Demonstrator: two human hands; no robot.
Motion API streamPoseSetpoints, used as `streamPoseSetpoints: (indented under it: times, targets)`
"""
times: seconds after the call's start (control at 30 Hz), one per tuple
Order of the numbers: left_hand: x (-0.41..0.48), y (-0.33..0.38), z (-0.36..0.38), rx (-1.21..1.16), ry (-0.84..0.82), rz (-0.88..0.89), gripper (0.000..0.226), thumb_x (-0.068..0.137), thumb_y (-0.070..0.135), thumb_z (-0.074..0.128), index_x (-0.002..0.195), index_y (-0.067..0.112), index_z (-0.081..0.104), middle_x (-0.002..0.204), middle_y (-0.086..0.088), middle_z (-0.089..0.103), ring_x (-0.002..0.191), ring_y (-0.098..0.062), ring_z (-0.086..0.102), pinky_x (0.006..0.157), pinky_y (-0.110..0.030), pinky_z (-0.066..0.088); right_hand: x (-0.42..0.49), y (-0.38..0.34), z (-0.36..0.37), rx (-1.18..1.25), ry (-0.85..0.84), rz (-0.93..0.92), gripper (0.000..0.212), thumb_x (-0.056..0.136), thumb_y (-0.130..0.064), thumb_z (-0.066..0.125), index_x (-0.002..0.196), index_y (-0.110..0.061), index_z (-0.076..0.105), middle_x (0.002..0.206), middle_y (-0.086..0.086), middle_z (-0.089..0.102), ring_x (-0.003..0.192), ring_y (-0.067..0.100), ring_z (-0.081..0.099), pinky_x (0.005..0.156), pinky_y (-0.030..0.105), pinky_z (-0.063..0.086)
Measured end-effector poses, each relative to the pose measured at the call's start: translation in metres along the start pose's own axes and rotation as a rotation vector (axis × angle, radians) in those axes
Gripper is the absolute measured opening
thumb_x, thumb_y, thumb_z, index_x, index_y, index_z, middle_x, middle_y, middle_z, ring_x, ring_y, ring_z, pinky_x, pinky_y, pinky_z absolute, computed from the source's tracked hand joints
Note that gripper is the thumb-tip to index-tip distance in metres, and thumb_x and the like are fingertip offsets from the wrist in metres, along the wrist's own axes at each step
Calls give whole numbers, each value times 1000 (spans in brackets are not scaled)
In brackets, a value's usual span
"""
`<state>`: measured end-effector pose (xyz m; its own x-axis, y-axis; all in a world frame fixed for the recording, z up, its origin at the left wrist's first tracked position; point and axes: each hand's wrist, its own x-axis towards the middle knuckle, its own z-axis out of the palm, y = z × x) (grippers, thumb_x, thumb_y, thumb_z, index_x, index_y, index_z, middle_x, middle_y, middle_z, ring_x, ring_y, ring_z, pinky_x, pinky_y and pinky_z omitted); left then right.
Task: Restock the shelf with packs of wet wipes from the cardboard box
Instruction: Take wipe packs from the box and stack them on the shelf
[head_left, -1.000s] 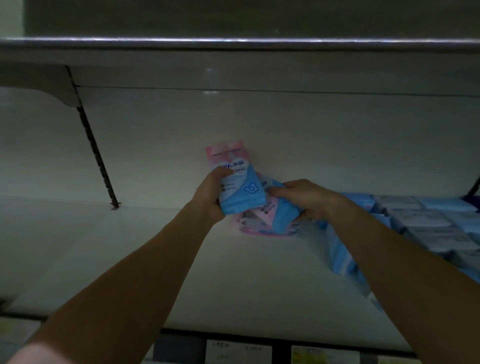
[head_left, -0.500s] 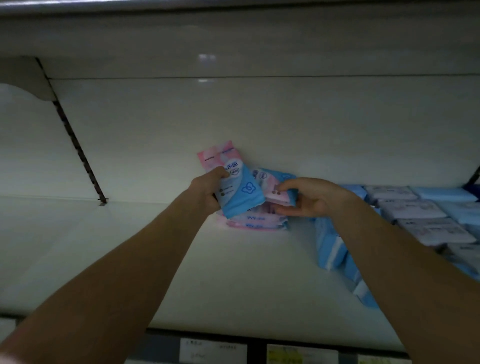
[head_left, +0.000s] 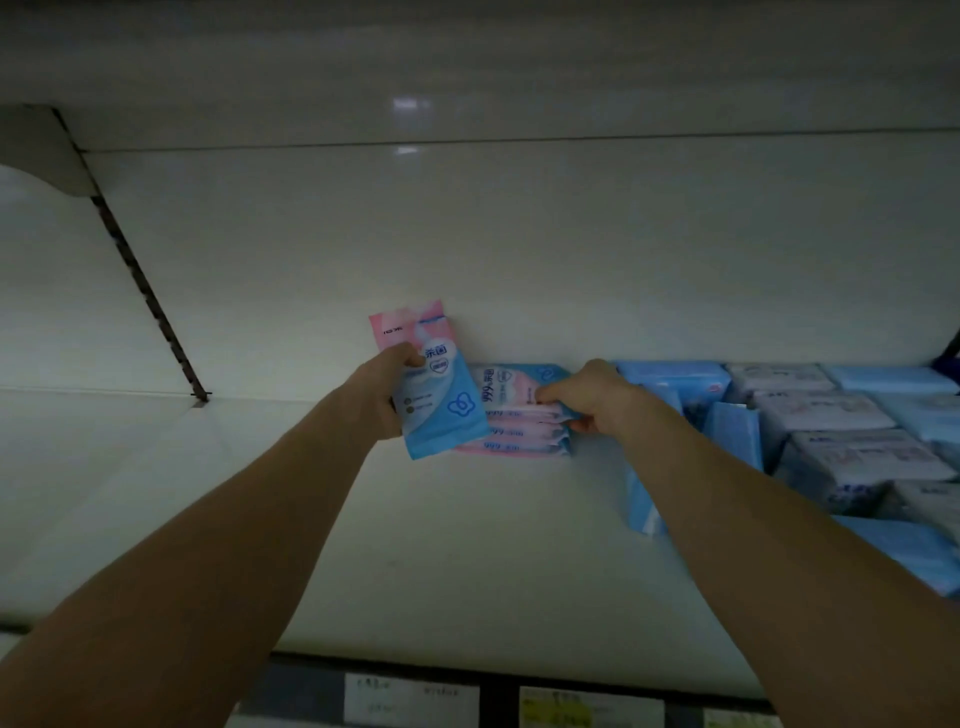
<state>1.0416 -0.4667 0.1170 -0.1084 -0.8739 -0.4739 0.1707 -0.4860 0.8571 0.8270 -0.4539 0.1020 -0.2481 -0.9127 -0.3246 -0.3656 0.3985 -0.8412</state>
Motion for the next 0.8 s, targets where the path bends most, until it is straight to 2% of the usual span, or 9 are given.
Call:
streamPoseSetpoints:
  times: [0.1,0.2,0.3,0.4,0.47,0.53,0.57,0.67,0.8]
  targets:
    - [0,2,0,53,46,19,19,89,15,54,105,4,56,100,-19,64,80,-31,64,64,-40,56,0,0,1,-146,39,-43,37,81,-21,74,101,4,57,85,17,58,73,27,59,54,29,48]
    - [-3,5,-1,70,87,39,22,87,16,59,105,4,60,101,-18,66,79,-31,66,62,-38,58,-3,1,-2,-383,107,-119,59,81,-29,72,122,6,50,112,18,59,100,30,59,72,30,45]
    - [-10,8,4,-63,-15,46,16,91,14,56,102,3,60,101,-19,66,80,-31,65,61,-41,59,-11,-10,-3,-350,253,-325,38,90,-24,60,114,5,58,115,20,61,106,31,59,84,33,46]
    - [-15,9,15,-263,-85,78,17,92,6,53,107,2,58,105,-18,64,85,-29,64,66,-43,57,-28,-29,1,71,112,-351,32,90,-33,59,79,-3,62,84,18,68,75,25,63,67,30,49]
    - [-17,9,26,-289,-106,96,14,92,3,51,105,2,58,100,-17,63,84,-27,63,68,-40,54,-41,-35,4,237,-169,-216,30,90,-37,62,89,-7,63,88,13,70,74,23,68,64,29,55]
    - [-20,9,33,-251,-109,103,11,94,3,51,102,2,58,95,-16,64,82,-26,63,71,-38,52,-46,-34,5,291,-300,-169,16,90,-22,64,97,-8,63,89,13,70,68,19,69,58,28,57]
    - [-21,9,34,-233,-102,109,11,93,4,53,103,3,58,94,-16,64,82,-26,63,74,-39,53,-47,-33,2,343,-292,-162,5,90,-12,63,92,-8,62,84,12,68,61,15,68,52,25,56]
    - [-20,13,30,-155,25,155,7,90,11,61,91,5,57,87,-16,65,76,-27,65,64,-37,59,-41,-30,-12,405,-128,-133,17,88,2,59,75,-9,57,73,9,56,54,13,57,39,17,46]
    - [-19,18,24,108,165,189,8,88,6,61,82,3,57,77,-16,62,54,-23,63,40,-26,54,-35,-30,-26,287,-11,-114,12,88,3,55,88,-8,58,73,11,51,58,15,49,37,13,40]
